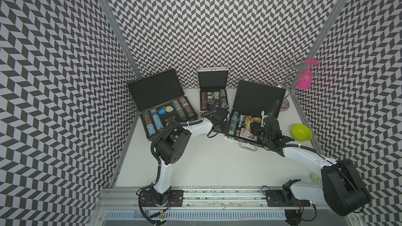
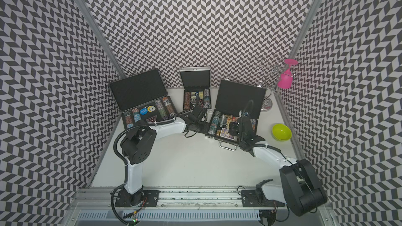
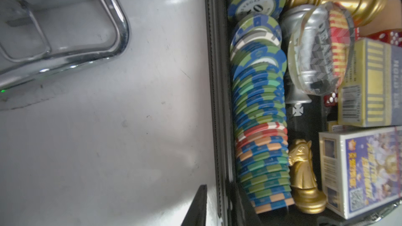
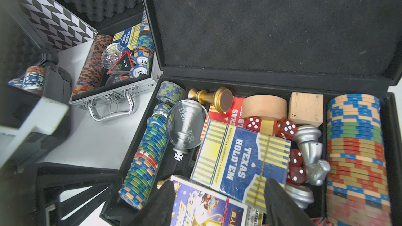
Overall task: Close the poker set cases
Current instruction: Move the poker set case to the center of the board.
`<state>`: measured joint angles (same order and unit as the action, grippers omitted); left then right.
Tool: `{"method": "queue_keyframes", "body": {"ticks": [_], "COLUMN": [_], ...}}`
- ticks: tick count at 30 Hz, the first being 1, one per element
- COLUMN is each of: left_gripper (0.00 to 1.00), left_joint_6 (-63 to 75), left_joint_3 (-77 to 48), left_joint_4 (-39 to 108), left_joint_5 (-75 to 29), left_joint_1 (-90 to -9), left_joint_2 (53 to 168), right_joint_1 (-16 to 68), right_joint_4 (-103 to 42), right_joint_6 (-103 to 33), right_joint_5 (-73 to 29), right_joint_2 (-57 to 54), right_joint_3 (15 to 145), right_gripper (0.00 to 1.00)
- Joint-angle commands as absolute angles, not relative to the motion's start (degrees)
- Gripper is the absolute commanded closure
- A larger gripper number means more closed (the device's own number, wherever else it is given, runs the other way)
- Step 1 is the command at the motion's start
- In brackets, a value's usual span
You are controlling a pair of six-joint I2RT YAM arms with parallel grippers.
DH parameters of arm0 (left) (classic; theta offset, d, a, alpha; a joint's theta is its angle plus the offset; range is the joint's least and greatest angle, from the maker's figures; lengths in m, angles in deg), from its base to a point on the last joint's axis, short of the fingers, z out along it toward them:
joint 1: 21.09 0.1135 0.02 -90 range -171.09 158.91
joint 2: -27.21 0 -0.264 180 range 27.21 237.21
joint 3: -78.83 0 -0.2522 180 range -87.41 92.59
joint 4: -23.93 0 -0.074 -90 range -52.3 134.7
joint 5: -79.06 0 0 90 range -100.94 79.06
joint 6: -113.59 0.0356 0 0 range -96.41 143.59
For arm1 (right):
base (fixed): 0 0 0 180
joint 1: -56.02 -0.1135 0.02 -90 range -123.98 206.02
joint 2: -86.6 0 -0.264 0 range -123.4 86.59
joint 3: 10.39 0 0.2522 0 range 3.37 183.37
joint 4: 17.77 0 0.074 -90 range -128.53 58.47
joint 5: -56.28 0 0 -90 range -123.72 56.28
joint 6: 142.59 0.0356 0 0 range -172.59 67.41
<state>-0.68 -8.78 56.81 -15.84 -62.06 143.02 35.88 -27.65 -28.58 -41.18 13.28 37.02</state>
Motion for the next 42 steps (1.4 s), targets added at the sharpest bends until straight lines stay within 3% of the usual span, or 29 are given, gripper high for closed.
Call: {"method": "queue_keyframes", "body": {"ticks": [1,7,20,32,42], "left_gripper": [0.76,0.67,0.97,1.0,1.0], "left_joint_6": [-0.21,0.51,0.74,1.26,-10.01], "left_joint_3": [-7.52,-5.68,-11.72,-21.38,-34.18], "left_joint_4": [61.07,64.43,58.86,56.95,54.74], "left_joint_5": [-12.69,-9.23,-15.3,-15.49,-9.53], "left_joint_1": [-62.63,-64.09,-64.11,-66.14,-65.92], "left_joint_2": [143.7,146.14,141.37,134.56,124.99], "right_joint_1": [35.53,35.45,35.3,35.27,35.27], "right_joint_4": [-27.26,-28.1,-29.23,-30.33,-33.23], "right_joint_6": [-29.13,-29.13,-29.68,-29.83,-28.55], "right_joint_5": [-42.49,-42.91,-43.9,-45.82,-51.66], "right_joint_2": [15.22,16.05,18.72,18.67,16.91], "right_joint_3": [39.35,40.03,40.24,40.98,42.38], "right_gripper": [0.33,0.33,0.33,0.33,0.33]}}
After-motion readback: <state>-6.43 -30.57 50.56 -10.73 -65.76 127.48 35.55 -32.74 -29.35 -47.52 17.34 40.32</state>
